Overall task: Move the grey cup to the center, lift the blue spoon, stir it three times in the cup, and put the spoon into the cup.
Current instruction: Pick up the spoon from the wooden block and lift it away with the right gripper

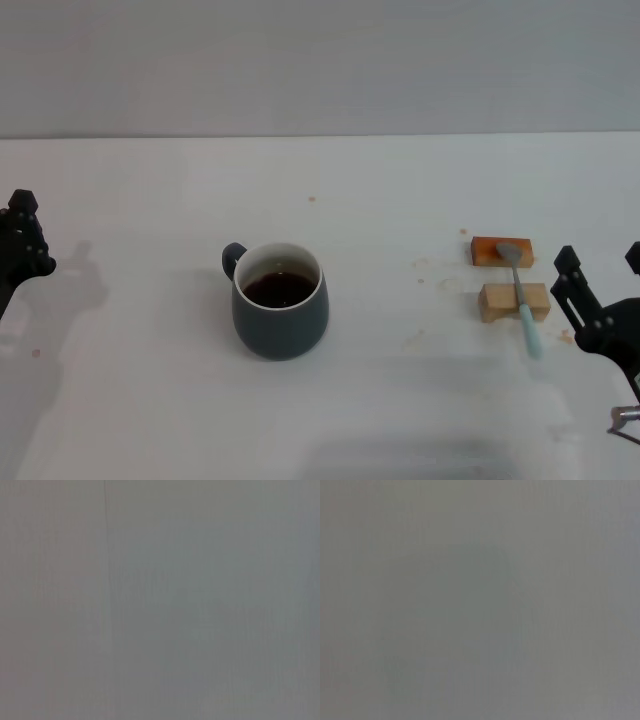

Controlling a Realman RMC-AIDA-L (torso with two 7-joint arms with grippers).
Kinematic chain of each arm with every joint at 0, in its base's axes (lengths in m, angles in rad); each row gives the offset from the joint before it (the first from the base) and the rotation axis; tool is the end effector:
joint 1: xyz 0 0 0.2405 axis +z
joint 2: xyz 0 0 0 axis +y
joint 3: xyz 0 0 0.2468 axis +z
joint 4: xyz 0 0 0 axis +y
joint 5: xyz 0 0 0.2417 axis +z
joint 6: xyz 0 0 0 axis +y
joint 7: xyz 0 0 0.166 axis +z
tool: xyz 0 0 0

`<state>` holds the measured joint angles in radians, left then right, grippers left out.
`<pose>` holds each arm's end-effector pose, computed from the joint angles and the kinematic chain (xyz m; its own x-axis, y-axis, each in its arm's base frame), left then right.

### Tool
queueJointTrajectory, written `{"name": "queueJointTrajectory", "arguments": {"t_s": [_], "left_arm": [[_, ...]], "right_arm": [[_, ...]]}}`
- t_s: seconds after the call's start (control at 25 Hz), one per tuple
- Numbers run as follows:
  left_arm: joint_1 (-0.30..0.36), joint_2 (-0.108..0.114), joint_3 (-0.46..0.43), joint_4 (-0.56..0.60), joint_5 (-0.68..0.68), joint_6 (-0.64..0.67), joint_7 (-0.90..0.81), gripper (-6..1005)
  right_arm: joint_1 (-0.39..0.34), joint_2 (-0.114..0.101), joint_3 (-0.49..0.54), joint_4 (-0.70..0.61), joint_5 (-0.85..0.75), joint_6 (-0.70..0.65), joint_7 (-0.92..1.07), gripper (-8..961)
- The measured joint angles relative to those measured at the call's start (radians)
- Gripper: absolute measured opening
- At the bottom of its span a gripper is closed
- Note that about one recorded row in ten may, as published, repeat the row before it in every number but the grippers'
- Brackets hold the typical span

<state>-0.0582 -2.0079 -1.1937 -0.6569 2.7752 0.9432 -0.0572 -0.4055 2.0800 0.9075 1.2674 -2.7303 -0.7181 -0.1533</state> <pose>-0.3505 0.3236 -0.0069 0.7559 -0.0179 0.6544 0.6485 -0.1166 -0.7523 0.2486 0.2483 -0.0608 0.6450 -0.0408 -0.7631 -0.7585 -0.1557 -0.6328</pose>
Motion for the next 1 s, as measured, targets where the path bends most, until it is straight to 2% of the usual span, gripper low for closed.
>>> {"name": "queueJointTrajectory", "arguments": {"t_s": [0.28,0.64,1.0], "left_arm": [[0.003,-0.003,0.0,-0.01,0.0,0.0,0.023,-2],[0.008,-0.006,0.0,-0.019,0.001,-0.007,0.024,-2],[0.009,-0.009,0.0,-0.043,0.003,-0.025,0.049,-2]], "right_arm": [[0.031,-0.001,-0.017,-0.06,0.04,-0.016,0.001,735],[0.131,-0.004,-0.047,-0.192,0.137,-0.044,0.001,735],[0.151,-0.003,-0.062,-0.217,0.156,-0.032,0.0,734]]}}
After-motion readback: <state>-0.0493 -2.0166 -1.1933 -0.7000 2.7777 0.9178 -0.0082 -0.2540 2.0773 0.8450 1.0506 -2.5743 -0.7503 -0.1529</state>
